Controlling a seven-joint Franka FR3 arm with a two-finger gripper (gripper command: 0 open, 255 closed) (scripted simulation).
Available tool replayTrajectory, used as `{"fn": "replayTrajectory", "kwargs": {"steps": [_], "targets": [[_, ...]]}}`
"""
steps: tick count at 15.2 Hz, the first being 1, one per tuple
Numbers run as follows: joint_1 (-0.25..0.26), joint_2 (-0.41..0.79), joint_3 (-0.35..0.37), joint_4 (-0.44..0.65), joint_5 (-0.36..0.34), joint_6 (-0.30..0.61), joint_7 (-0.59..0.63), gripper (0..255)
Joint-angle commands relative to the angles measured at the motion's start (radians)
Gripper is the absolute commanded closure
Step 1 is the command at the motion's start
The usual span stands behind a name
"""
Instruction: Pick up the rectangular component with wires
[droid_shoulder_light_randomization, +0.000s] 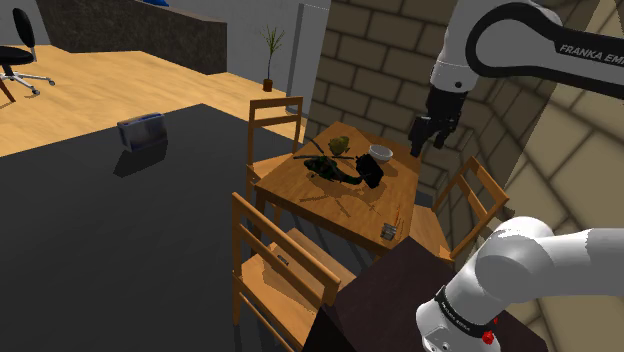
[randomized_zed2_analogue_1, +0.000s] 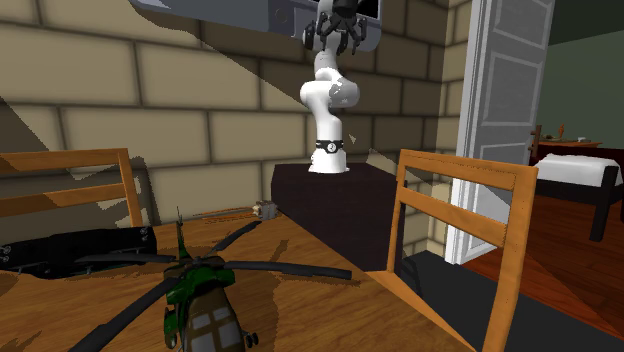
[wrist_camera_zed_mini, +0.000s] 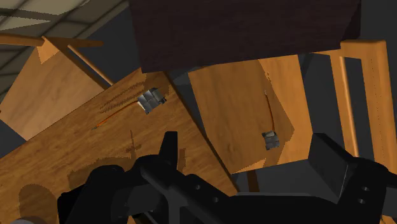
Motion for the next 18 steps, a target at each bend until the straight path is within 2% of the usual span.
{"fn": "replayTrajectory", "kwargs": {"steps": [1, 10, 18], "targets": [[0.000, 0.000, 0.000, 0.000, 0.000, 0.000, 0.000, 0], [-0.101, 0.109, -0.092, -0.177, -0.043, 0.307, 0.078, 0], [-0.189, 0.300, -0.182, -0.259, -0.076, 0.599, 0.141, 0]]}}
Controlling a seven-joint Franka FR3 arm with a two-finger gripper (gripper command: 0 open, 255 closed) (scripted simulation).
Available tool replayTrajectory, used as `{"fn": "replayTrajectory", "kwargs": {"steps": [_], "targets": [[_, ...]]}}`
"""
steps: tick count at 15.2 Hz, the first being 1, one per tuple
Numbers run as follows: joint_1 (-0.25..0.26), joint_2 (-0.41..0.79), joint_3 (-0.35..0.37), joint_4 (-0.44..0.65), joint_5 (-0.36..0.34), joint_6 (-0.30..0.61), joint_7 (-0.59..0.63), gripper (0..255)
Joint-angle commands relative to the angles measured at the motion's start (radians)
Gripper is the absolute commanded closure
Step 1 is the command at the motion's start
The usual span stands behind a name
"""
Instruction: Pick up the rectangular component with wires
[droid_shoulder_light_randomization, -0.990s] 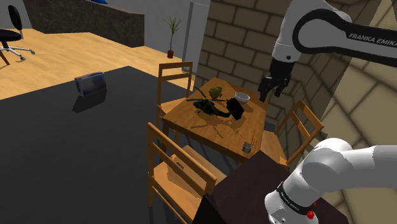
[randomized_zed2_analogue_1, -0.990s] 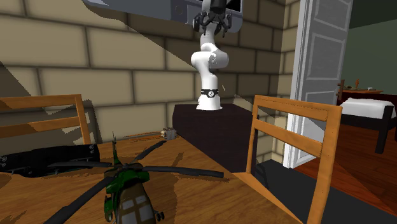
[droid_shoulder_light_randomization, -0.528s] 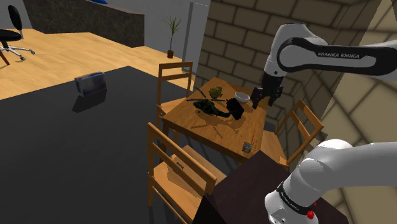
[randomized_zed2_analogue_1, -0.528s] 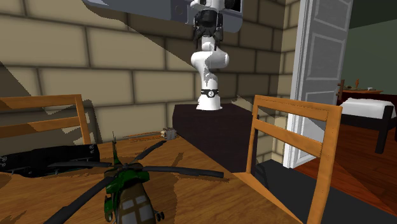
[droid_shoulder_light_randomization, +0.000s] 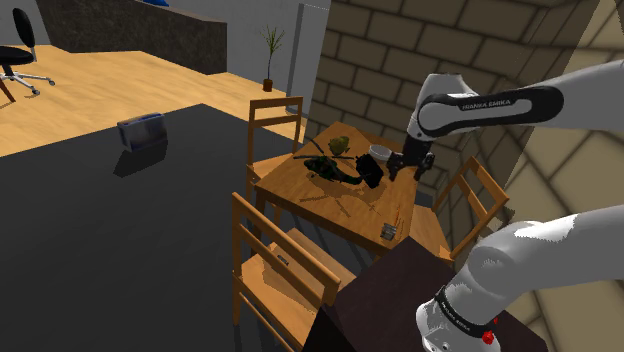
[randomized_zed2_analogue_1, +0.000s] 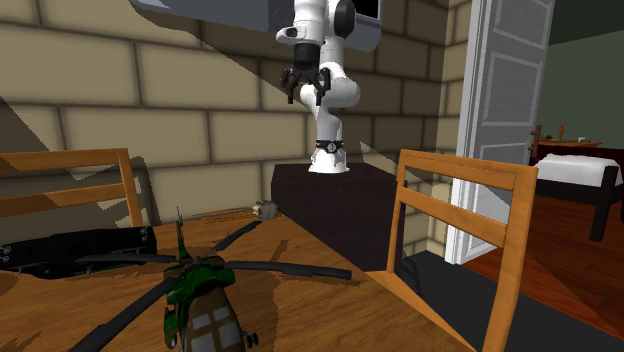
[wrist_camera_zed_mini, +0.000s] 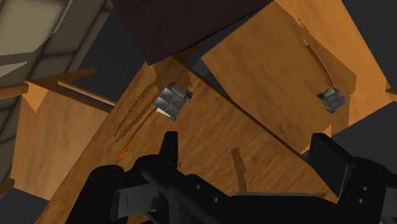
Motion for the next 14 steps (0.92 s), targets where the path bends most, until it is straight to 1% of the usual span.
{"fn": "replayTrajectory", "kwargs": {"steps": [1, 5, 8, 11, 14], "targets": [[-0.022, 0.060, -0.024, -0.013, -0.006, 0.080, 0.014, 0], [-0.057, 0.191, -0.072, -0.020, -0.007, 0.228, 0.037, 0], [-0.078, 0.299, -0.109, -0.013, 0.006, 0.336, 0.045, 0], [-0.094, 0.415, -0.144, 0.005, 0.039, 0.439, 0.041, 0], [-0.107, 0.536, -0.174, 0.032, 0.100, 0.535, 0.019, 0]]}}
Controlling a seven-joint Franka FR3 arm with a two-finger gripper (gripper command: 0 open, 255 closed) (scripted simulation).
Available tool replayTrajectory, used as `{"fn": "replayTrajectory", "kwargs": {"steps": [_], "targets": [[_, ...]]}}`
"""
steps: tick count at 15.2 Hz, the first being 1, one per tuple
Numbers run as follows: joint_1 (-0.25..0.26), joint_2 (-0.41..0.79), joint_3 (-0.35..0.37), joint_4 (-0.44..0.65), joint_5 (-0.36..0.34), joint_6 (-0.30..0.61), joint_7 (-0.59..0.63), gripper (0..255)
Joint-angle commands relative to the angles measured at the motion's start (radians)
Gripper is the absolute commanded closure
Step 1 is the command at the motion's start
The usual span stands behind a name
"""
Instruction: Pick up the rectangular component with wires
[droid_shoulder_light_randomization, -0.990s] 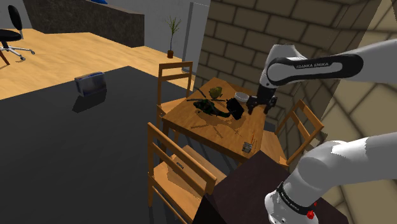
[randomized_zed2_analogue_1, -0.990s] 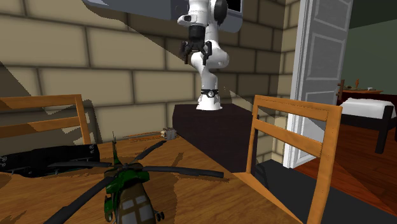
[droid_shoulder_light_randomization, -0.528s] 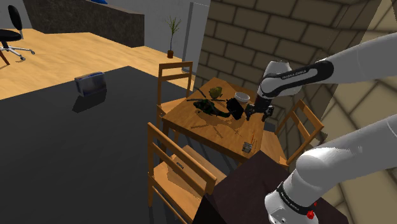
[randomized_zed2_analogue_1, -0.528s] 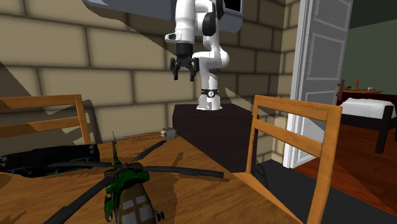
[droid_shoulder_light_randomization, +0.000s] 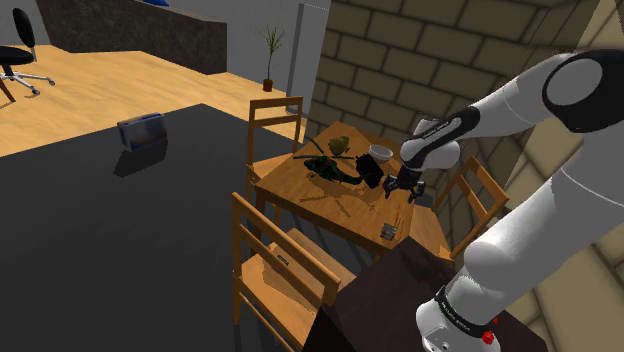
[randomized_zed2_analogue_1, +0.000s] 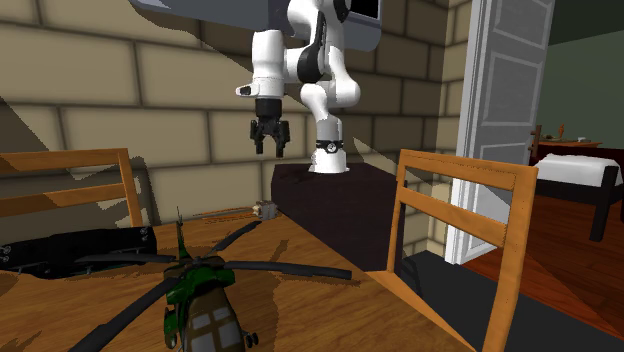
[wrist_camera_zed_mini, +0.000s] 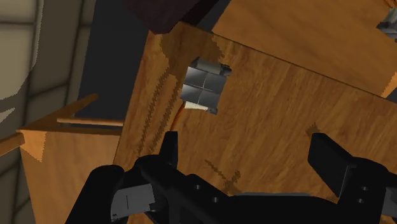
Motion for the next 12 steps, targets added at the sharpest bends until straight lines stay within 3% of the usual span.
{"fn": "replayTrajectory", "kwargs": {"steps": [1, 6, 12], "targets": [[-0.012, 0.080, -0.018, 0.026, 0.049, 0.056, -0.023, 0], [-0.074, 0.286, -0.006, 0.101, 0.233, 0.180, -0.117, 0], [-0.223, 0.519, 0.086, 0.229, 0.430, 0.280, -0.217, 0]]}}
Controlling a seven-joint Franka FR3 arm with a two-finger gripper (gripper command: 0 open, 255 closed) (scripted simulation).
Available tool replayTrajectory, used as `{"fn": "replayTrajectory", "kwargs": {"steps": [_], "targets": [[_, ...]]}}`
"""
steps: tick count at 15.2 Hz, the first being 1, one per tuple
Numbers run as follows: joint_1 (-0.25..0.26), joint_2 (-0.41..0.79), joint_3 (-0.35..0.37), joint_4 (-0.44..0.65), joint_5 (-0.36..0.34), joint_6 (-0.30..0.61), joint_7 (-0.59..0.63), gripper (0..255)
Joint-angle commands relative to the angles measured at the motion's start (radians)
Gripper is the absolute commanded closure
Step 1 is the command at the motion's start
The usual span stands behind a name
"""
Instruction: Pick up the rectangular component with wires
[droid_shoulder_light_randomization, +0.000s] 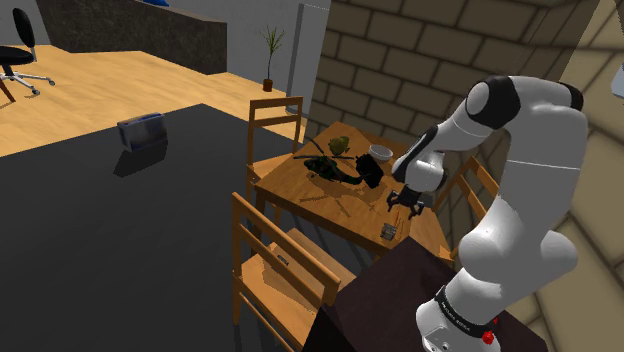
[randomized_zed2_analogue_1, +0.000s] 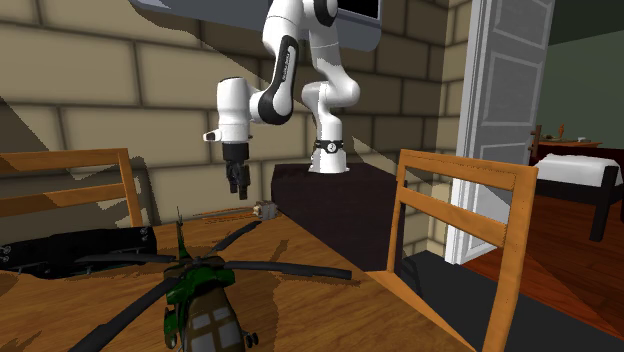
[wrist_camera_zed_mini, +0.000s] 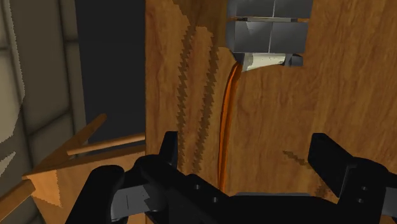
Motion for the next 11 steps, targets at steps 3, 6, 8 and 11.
{"fn": "replayTrajectory", "kwargs": {"steps": [3, 6, 8, 11], "targets": [[-0.054, 0.090, 0.047, 0.043, 0.060, 0.049, -0.028, 0], [-0.074, 0.135, 0.072, 0.059, 0.077, 0.079, -0.043, 0], [-0.088, 0.165, 0.088, 0.071, 0.087, 0.098, -0.052, 0], [-0.091, 0.173, 0.092, 0.074, 0.090, 0.104, -0.054, 255]]}}
